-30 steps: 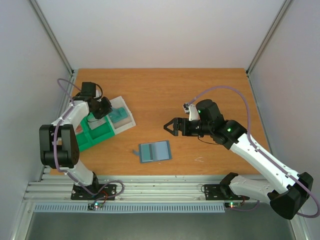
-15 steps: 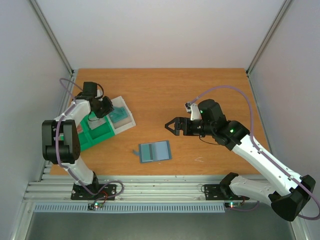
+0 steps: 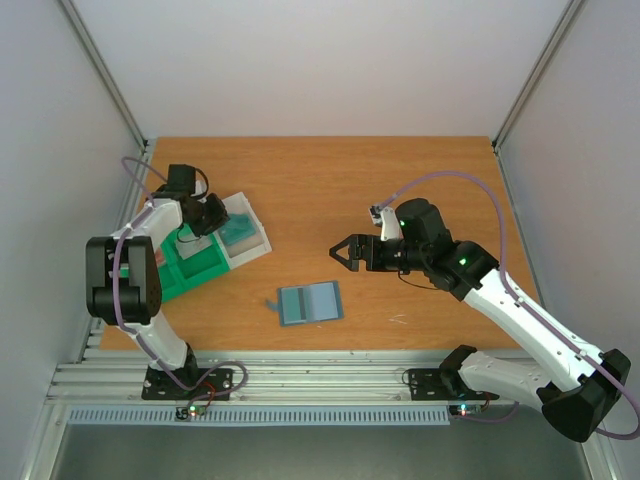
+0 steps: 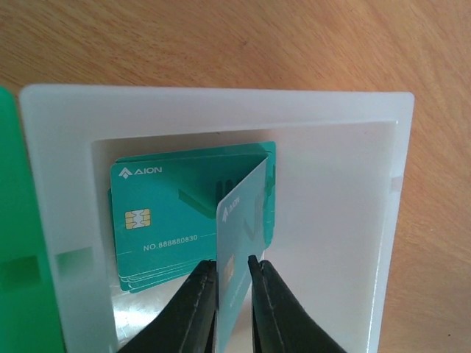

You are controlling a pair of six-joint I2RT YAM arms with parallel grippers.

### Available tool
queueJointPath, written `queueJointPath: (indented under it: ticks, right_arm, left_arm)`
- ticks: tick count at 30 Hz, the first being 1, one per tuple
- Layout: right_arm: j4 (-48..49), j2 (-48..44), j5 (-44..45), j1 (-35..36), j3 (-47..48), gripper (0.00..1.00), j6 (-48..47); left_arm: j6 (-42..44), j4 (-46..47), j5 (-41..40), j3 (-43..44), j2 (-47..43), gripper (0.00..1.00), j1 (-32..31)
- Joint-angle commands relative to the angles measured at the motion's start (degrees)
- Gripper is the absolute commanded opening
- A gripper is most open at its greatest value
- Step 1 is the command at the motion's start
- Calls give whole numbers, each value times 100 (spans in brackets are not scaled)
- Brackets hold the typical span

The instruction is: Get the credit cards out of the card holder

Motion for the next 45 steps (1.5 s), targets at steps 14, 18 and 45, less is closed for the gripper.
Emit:
queueJointPath:
  ticks: [14,18,45]
  right_arm:
    - [42,14,70,-19,-10,98,105]
    - [-30,-55,74,-17,7,99,62]
    - [362,586,-81,70,-509,82,382]
  left_arm:
    - [183,-202,-249,344,87,33,-4]
    - [226,-319,-277,385,-16,37,-4]
    - [424,-1349,789,-1235,-3326,55,-74]
